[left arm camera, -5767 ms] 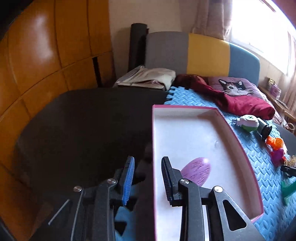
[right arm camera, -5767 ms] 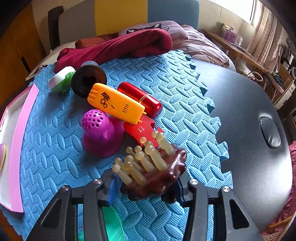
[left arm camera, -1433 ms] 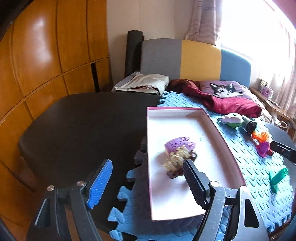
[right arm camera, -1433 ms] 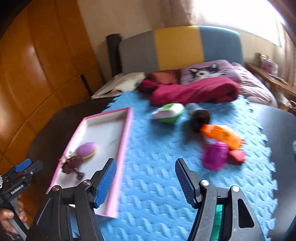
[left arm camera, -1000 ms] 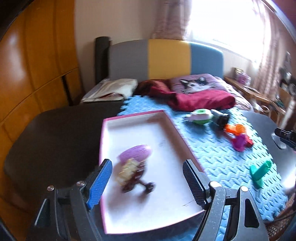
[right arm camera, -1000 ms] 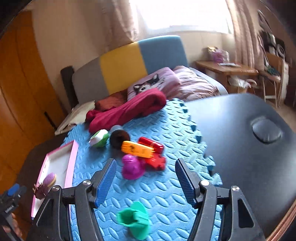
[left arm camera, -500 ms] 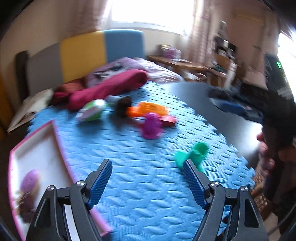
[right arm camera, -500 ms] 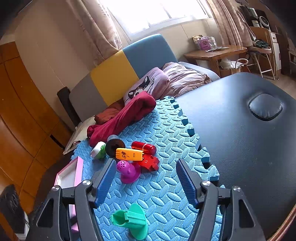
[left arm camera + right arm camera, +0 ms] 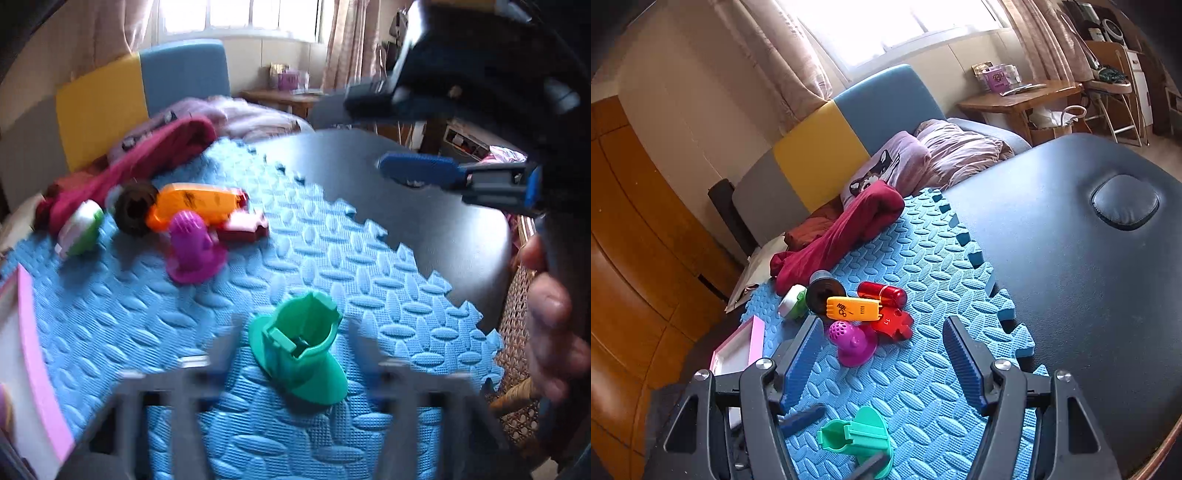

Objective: Organize rigid objects
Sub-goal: 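Grasp the green cup-shaped toy with the left gripper, then carry the green toy into the tray with the left gripper while the right gripper grasps the magenta ball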

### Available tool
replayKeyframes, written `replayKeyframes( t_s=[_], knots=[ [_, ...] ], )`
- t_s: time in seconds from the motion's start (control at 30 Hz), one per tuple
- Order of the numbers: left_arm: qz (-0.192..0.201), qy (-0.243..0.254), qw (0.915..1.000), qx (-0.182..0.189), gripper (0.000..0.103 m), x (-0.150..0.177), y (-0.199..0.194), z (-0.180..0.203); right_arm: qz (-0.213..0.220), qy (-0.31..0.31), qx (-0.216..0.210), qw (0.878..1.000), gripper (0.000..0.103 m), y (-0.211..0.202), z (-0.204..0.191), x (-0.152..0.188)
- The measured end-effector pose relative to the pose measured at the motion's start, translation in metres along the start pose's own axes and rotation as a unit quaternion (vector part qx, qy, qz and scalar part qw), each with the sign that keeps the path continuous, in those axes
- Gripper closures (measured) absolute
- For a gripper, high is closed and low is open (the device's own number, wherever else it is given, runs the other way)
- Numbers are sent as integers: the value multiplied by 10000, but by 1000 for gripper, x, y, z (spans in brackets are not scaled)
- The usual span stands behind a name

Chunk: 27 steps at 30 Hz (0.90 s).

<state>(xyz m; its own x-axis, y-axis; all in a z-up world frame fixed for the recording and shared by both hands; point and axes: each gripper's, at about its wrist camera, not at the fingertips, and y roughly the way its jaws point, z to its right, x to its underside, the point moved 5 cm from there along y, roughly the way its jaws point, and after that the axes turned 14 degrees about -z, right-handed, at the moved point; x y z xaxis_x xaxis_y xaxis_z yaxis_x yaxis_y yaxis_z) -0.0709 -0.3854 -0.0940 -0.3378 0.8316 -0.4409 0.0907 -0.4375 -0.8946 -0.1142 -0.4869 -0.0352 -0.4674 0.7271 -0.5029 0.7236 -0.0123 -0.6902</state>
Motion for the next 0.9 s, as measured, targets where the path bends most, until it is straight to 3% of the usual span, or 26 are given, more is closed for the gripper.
replayKeyframes(
  t_s=[0.23, 0.5, 0.7, 0.9],
  knots=[
    [161, -444, 9988, -125, 72, 25, -18, -30, -107, -114, 214, 9996, 34, 6, -2, 1],
    [487, -861, 9943, -389, 72, 61, -68, -62, -448, -500, 579, 9961, 34, 21, -13, 7],
    [779, -1155, 9888, -533, 72, 78, -103, -81, -1105, -966, 761, 9862, 35, 51, -31, 17],
    [938, -1504, 9822, -622, 72, 96, -123, -105, -1428, -1539, 966, 9729, 40, 84, -65, 18]
  ],
)
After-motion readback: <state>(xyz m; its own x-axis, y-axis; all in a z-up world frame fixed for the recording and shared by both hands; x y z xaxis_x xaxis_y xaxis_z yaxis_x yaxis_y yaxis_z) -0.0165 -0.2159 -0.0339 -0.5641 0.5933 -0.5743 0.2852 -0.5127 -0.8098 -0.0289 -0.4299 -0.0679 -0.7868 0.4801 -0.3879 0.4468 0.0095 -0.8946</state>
